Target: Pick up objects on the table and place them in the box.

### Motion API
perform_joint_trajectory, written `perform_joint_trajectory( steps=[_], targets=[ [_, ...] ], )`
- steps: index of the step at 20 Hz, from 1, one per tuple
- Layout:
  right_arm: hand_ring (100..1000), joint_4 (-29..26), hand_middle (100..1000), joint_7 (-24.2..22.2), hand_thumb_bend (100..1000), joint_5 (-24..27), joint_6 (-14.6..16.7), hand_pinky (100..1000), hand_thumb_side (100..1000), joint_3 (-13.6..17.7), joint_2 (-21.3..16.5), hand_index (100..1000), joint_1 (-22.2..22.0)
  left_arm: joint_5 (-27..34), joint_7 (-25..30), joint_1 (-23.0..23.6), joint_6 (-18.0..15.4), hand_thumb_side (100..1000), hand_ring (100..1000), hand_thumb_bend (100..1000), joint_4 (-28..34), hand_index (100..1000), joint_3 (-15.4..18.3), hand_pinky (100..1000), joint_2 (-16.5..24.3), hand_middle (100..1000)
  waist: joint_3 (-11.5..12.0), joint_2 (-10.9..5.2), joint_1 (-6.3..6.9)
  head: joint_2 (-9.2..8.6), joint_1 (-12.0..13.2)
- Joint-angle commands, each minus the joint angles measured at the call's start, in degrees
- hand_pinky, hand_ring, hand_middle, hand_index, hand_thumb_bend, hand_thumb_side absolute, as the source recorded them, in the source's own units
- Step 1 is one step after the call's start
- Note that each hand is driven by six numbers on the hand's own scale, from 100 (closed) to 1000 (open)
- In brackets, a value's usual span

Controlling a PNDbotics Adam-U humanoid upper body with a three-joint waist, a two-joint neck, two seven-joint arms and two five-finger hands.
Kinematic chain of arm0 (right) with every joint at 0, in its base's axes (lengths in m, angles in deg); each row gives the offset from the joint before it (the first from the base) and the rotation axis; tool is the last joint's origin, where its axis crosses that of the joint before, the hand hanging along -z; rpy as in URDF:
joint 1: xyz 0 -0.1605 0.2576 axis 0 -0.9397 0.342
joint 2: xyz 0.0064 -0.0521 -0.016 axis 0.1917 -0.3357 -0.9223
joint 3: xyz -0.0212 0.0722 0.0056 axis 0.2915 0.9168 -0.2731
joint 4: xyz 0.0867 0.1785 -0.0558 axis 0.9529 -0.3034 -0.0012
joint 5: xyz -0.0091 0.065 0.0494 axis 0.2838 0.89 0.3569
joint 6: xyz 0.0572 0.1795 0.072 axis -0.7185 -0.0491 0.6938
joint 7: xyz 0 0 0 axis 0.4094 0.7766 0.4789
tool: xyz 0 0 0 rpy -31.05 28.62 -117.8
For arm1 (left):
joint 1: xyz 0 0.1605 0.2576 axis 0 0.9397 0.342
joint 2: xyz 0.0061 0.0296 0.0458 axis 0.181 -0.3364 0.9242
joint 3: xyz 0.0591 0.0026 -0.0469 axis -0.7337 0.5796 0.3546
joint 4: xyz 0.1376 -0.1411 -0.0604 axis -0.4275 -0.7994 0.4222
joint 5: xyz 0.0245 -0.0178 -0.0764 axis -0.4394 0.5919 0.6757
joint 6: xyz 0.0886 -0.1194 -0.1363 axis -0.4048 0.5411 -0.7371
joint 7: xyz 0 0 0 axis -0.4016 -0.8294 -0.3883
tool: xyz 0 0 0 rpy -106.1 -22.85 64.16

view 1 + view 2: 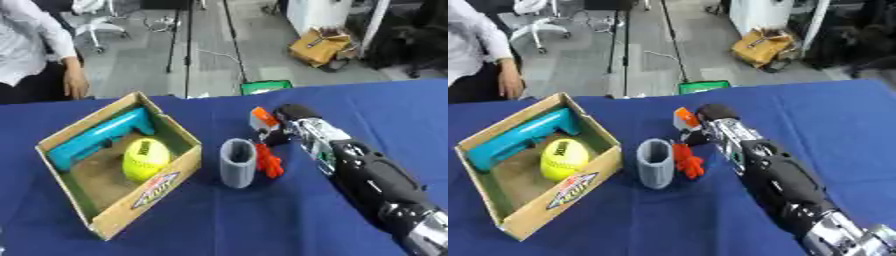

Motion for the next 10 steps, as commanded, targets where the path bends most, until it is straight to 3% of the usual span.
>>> perform_joint_trajectory(
  steps=[1,10],
  targets=[
    [861,-1.7,434,-0.1,100,0.5,0.0,840,604,-0.2,-1.0,470,1.9,0.2,0.1,-0.8,0.0,1000,924,100,0.8,839,0.0,1000,0.6,905,-0.1,-1.46,-0.13,-0.45,0.3],
    [859,-4.4,419,-1.2,100,1.9,-0.4,839,597,-1.4,-2.3,452,2.6,0.2,0.2,-0.6,0.1,1000,924,100,0.8,840,-0.1,1000,0.7,905,-0.8,-2.19,-0.46,-0.08,1.6]
  ],
)
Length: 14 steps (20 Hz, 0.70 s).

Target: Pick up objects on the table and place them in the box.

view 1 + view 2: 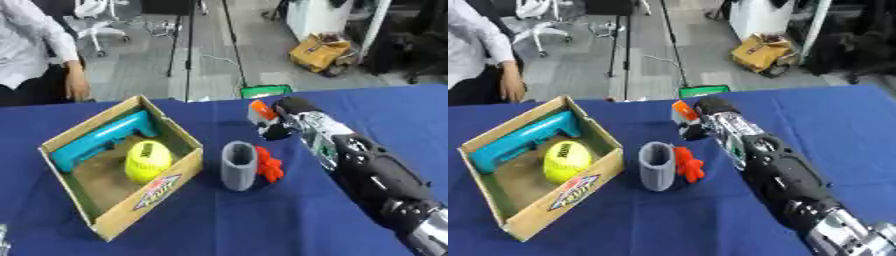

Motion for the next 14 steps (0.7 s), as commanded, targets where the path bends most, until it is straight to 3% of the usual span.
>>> perform_joint_trajectory(
  steps=[1,14],
  targets=[
    [859,-2.4,419,-0.6,100,1.1,-0.2,839,597,-0.4,-1.9,452,1.9,0.2,0.2,-0.6,0.1,1000,924,100,0.8,840,-0.1,1000,0.8,905,-0.2,-1.42,-0.10,-0.03,0.4],
    [858,-9.4,399,-3.9,100,3.8,-1.3,840,564,-4.0,-4.6,432,3.7,0.2,0.2,-0.5,0.3,1000,924,100,0.8,841,0.0,1000,1.1,906,-0.7,-2.36,-0.47,0.50,1.7]
  ],
)
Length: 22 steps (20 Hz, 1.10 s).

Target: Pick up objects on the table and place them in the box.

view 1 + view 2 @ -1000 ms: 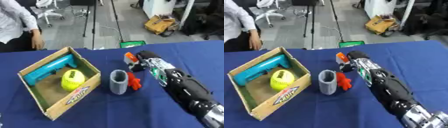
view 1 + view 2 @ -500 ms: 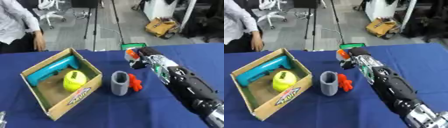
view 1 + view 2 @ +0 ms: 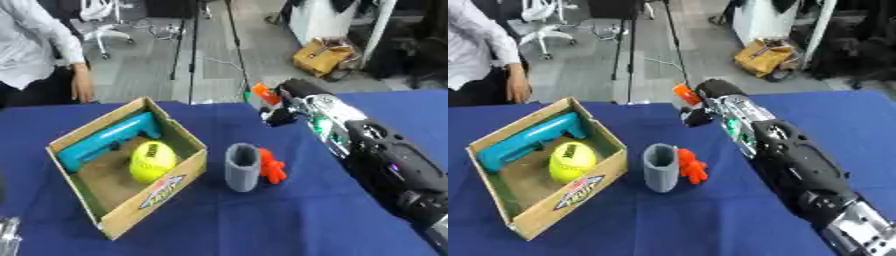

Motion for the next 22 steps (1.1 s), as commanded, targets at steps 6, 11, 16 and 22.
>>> perform_joint_trajectory(
  steps=[6,11,16,22],
  targets=[
    [855,-6.9,385,-2.4,100,2.0,-0.7,841,545,-2.3,-3.3,418,3.6,0.2,-0.2,-0.3,0.1,1000,924,100,0.8,842,0.0,1000,1.2,906,0.0,-1.82,-0.40,0.62,0.1],
    [854,-11.1,375,-4.1,100,3.4,-1.7,841,541,-3.7,-4.3,408,5.2,0.2,-0.2,-0.2,0.1,1000,924,100,0.8,841,0.0,1000,1.2,906,0.0,-2.16,-0.70,1.16,0.1],
    [852,-13.9,367,-5.6,100,4.5,-3.1,841,534,-4.6,-4.8,400,6.0,0.2,-0.1,-0.3,0.2,1000,924,100,0.8,842,-0.1,1000,1.2,906,0.1,-2.32,-0.90,1.38,0.2],
    [850,-15.6,355,-7.1,100,5.3,-3.9,842,529,-5.4,-3.9,387,8.2,0.3,0.0,-0.4,0.2,1000,924,100,0.8,842,-0.2,1000,1.2,906,0.8,-2.74,-1.25,2.44,-0.6]
  ],
)
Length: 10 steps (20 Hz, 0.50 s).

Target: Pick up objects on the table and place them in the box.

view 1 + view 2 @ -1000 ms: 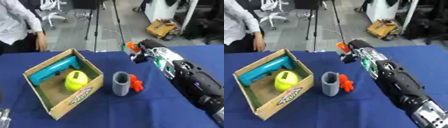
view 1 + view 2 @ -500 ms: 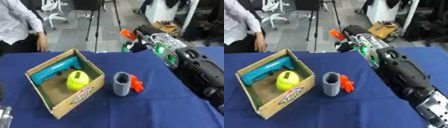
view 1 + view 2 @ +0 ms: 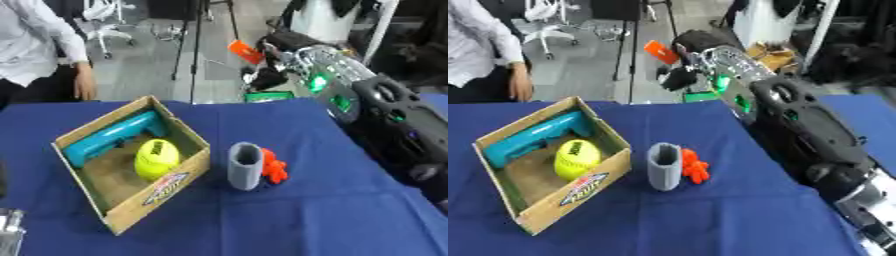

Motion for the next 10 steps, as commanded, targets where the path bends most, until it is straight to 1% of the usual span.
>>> perform_joint_trajectory(
  steps=[1,4,10],
  targets=[
    [850,-1.6,352,-1.0,100,0.8,-0.3,843,528,0.0,-0.5,383,2.6,0.3,0.1,-0.4,0.1,1000,924,100,0.8,842,-0.2,1000,1.1,906,0.4,-1.30,-0.05,0.79,-0.7],
    [849,-1.1,351,-1.7,100,0.6,-0.5,842,531,-0.2,0.6,382,3.6,0.4,0.1,-0.6,0.0,1000,924,100,0.8,842,-0.3,1000,1.0,906,1.0,-1.44,-0.13,0.93,-1.4],
    [858,-0.1,348,-2.4,100,-0.2,0.1,842,531,-0.3,3.1,378,5.4,0.6,0.2,-0.9,0.0,1000,924,100,0.8,842,-0.4,1000,0.9,906,2.7,-1.26,-0.34,0.97,-2.6]
  ],
)
